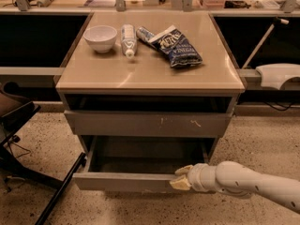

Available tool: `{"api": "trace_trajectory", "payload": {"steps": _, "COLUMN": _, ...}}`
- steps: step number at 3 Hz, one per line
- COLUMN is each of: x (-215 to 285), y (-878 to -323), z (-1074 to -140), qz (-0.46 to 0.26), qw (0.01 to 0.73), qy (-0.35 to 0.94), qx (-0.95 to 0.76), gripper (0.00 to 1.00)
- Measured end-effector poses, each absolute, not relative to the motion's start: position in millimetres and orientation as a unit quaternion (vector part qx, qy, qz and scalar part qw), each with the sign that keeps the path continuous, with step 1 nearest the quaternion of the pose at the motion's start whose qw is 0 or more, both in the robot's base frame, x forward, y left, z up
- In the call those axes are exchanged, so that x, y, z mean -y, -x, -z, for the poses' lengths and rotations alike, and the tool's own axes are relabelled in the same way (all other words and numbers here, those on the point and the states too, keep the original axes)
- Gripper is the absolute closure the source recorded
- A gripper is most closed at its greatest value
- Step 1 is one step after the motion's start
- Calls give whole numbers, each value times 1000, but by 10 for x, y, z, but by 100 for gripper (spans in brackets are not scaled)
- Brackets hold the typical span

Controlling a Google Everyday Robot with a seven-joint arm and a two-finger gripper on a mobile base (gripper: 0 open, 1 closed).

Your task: Open middle drawer

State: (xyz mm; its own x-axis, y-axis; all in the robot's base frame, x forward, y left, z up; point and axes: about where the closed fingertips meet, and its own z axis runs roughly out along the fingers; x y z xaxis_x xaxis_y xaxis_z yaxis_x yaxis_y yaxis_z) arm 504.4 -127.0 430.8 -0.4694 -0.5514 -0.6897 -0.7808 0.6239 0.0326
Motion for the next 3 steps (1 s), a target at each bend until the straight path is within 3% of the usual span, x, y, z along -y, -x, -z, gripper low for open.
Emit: {"api": "trace_trajectory", "payload": {"steps": 3, "x": 1305, "y": -4875, "z": -4315, "qz": -160, "qw": 335, "qy": 375, "qx": -849, "gripper": 100}}
